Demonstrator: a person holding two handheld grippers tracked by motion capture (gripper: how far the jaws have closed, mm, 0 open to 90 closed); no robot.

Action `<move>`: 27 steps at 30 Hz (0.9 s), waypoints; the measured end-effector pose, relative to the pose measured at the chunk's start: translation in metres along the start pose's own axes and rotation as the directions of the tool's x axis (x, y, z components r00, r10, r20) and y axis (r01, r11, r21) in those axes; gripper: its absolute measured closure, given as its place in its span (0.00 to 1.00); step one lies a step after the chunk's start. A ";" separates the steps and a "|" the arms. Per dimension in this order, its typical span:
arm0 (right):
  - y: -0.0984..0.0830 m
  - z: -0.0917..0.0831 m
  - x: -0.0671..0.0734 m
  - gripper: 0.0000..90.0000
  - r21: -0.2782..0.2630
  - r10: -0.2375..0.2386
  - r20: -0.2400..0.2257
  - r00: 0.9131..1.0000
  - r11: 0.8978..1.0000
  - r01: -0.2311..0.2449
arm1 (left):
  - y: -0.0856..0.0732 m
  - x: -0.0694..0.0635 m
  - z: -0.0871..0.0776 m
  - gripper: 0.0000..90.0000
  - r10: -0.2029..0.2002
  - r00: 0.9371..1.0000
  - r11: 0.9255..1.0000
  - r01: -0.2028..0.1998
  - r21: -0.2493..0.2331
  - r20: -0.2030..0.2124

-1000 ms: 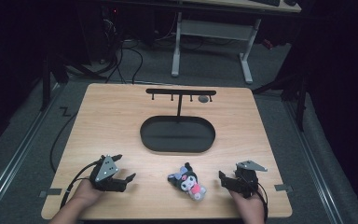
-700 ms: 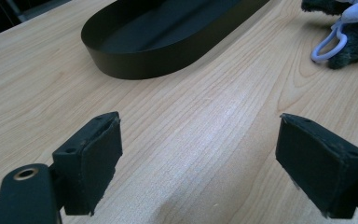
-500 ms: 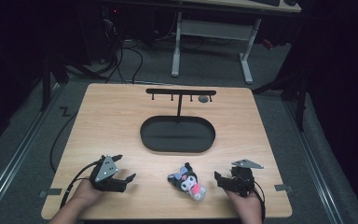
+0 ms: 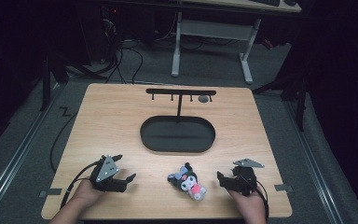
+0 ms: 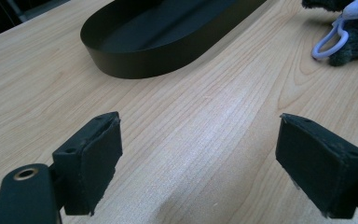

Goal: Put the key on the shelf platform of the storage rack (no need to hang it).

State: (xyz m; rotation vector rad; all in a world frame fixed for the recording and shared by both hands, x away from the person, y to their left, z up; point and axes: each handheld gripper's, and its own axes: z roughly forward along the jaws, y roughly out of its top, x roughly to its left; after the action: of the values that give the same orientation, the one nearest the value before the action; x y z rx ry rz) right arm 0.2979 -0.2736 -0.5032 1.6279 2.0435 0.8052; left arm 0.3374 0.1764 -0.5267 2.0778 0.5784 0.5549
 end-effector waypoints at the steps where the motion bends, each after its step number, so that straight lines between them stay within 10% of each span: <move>1: 0.000 0.000 0.001 0.24 0.003 -0.004 0.000 1.000 1.000 0.004 | 0.000 0.000 0.000 0.17 0.001 1.000 1.000 -0.001 0.001 0.000; 27: 0.009 -0.007 0.017 0.22 0.131 -0.132 -0.034 0.991 0.982 0.135 | 0.000 0.001 0.000 0.17 -0.010 1.000 1.000 0.010 0.001 0.004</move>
State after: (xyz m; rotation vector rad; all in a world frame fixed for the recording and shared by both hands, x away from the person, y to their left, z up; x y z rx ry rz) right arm 0.2965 -0.2566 -0.4911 1.5356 2.2397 0.6585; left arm 0.3386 0.1771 -0.5263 2.0759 0.5864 0.5446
